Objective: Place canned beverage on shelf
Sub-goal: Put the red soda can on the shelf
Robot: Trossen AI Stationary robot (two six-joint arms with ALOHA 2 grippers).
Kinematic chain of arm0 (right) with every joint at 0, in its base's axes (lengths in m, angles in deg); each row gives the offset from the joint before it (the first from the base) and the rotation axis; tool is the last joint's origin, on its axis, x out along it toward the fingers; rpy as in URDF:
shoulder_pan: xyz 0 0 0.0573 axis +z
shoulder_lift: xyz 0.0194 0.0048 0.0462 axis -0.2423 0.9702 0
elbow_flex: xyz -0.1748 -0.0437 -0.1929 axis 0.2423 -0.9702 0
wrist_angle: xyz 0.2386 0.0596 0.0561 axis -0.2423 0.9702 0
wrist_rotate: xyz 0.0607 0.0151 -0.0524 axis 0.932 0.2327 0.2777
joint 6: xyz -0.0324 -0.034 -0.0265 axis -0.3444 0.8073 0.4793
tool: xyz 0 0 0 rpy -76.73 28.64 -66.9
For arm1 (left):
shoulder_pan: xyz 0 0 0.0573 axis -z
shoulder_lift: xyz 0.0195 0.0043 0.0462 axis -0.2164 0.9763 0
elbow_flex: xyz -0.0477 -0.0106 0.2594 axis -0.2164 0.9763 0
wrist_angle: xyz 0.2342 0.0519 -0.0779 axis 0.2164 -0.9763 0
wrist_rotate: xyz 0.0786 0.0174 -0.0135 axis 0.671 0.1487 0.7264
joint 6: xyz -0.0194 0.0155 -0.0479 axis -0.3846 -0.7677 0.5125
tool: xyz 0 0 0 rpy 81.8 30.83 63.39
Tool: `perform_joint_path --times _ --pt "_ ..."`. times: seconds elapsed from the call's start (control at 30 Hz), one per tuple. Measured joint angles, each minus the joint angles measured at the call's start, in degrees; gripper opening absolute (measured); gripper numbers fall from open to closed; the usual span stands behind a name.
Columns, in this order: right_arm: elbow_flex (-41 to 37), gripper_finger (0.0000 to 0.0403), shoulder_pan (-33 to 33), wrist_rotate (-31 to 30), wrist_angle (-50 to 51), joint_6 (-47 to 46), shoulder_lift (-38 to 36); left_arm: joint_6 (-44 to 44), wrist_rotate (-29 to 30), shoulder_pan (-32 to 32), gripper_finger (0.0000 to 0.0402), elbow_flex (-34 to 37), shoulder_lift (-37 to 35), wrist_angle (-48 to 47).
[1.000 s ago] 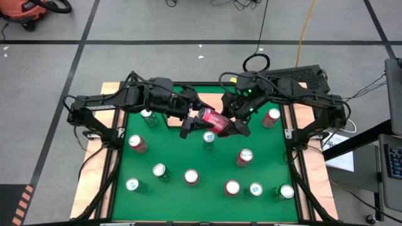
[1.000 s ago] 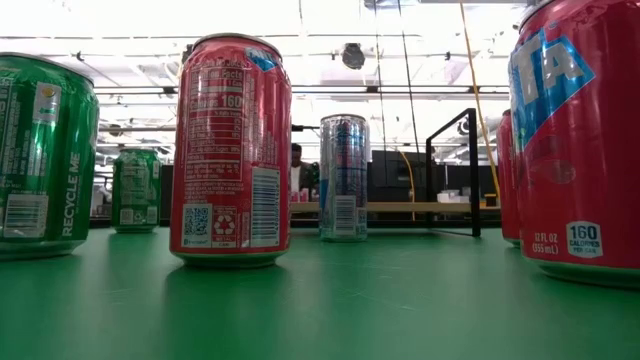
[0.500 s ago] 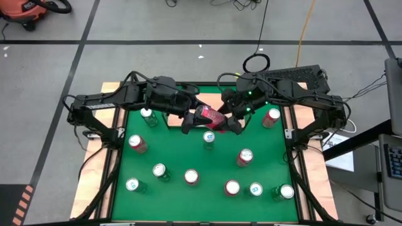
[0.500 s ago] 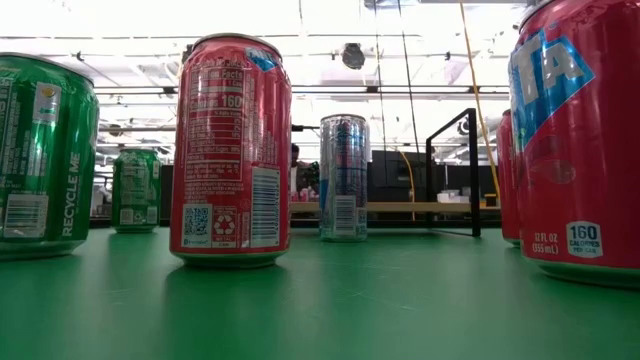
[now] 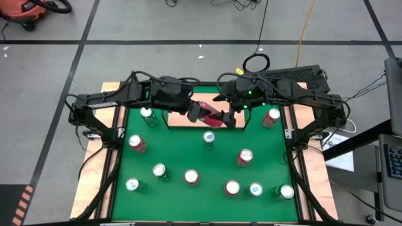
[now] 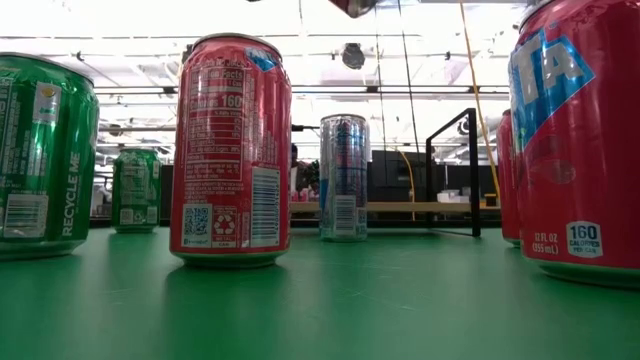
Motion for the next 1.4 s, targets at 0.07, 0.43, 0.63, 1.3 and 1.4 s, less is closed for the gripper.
perform_joint_path --times 0.07,0.43,0.63,1.3,1.4 --pt "0.0 0.0357 0.0 -0.4 0.4 0.9 0.2 2.7 2.3 -0.1 0.0279 0.0 0.0 0.4" --pt "0.0 0.0356 -0.6 -3.1 1.8 6.6 3.3 13.5 7.9 -0.2 0.0279 0.0 1.5 0.1" --pt "0.0 0.0339 -1.7 -0.8 1.7 8.2 4.4 16.6 8.1 -0.1 0.0279 0.0 2.6 -0.4" --pt "0.0 0.0292 -3.1 4.7 3.2 8.1 5.3 12.1 6.4 0.0 0.0393 0.0 2.2 1.3" --pt "0.0 0.0292 -4.0 8.3 3.0 7.0 4.7 7.9 6.4 -0.1 0.0396 0.0 1.1 2.1"
